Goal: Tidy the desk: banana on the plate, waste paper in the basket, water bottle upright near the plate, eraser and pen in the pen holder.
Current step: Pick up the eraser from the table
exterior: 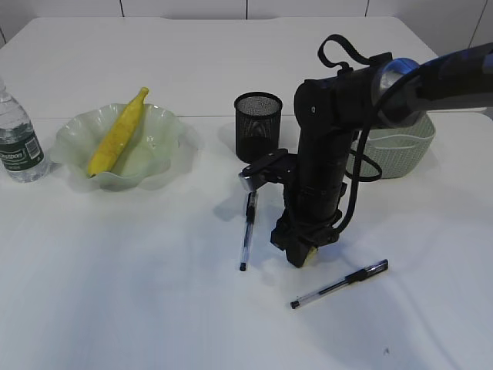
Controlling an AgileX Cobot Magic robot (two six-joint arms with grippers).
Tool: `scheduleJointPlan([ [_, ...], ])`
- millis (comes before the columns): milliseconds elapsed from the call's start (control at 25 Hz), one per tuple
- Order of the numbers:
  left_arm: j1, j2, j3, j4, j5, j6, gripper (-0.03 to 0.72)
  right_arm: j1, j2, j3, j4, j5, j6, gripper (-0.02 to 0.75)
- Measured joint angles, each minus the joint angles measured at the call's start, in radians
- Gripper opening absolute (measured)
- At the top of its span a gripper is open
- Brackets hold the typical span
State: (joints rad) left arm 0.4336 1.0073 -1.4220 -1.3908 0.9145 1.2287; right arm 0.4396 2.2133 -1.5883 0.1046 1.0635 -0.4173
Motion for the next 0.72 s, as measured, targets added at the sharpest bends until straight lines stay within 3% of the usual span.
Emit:
scheduleJointPlan([
  [160, 0.000, 0.000, 0.000, 0.000, 0.000, 0.000, 0.558, 0.000, 0.000, 0.000, 0.000, 0.000, 0.000, 0.296],
  [720, 0.000, 0.000, 0.000, 0.000, 0.002, 0.000, 0.558, 0.000, 0.000, -0.016, 0.004, 0.014, 0.021, 0.287],
])
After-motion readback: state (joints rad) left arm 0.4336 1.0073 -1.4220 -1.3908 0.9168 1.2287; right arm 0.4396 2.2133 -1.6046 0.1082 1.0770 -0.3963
